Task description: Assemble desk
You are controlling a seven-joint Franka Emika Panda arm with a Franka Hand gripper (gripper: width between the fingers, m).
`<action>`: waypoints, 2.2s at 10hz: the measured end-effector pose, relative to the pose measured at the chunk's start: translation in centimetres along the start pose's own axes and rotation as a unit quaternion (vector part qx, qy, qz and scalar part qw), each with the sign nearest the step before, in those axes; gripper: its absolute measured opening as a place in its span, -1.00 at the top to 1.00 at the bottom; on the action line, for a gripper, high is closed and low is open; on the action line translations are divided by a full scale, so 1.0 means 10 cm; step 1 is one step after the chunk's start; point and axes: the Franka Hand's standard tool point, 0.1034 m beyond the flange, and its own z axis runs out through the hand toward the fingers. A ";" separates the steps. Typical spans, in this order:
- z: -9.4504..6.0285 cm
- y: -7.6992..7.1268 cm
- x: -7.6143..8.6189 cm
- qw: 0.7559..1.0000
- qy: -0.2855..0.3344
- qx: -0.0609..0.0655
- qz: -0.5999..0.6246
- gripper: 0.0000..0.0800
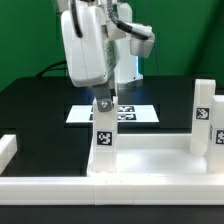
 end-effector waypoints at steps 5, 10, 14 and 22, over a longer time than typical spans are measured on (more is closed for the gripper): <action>0.03 0.04 -0.11 0.956 0.003 -0.002 -0.294 -0.61; 0.05 0.03 0.00 0.818 0.016 -0.017 -0.574 -0.62; 0.06 0.05 0.06 0.759 0.002 -0.027 -0.651 -0.39; 0.06 0.04 0.02 0.975 0.007 -0.020 -0.223 0.26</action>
Offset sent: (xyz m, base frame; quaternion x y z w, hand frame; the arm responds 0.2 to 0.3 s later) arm -0.0038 0.0287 -0.0011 -0.0046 -0.0292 -0.4380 0.8985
